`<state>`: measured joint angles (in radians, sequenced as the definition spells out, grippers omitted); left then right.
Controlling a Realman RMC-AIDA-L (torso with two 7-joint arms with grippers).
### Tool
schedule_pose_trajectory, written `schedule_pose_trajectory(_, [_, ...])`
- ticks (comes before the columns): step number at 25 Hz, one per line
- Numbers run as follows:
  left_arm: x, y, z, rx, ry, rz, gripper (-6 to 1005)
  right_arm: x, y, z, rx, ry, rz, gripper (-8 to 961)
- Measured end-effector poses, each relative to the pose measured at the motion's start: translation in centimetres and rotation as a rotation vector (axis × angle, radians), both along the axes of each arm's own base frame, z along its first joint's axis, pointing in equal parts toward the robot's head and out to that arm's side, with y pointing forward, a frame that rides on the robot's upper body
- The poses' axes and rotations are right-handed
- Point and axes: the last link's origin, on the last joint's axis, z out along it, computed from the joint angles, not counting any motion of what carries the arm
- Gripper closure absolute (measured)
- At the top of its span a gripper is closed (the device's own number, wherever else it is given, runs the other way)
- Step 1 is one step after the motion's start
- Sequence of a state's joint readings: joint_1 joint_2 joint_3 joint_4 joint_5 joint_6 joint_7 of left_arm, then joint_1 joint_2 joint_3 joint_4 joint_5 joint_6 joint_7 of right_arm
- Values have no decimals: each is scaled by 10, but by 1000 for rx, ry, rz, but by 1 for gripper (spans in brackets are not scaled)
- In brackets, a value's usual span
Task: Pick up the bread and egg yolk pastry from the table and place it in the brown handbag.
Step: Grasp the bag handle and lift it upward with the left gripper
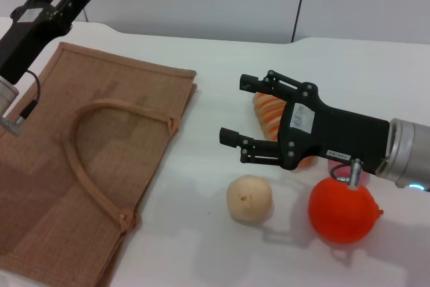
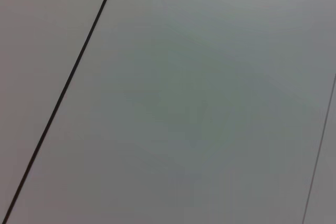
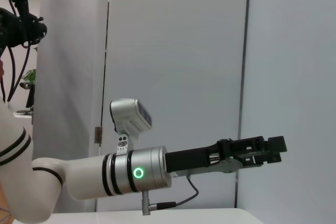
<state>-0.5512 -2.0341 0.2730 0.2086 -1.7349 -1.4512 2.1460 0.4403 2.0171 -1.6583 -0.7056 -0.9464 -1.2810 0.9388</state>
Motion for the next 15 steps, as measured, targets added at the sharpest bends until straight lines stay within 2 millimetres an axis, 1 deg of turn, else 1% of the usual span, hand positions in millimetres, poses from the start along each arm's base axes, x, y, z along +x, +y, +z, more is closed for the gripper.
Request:
schedule_pose_trajectory(11, [-1,1,0,-3,2,6,285,1,0,-1,2,-1,-6,57])
schedule_pose_trajectory(15, [-4,3,0,-41,-22,35,289,2,3,2,15,3,-18,57])
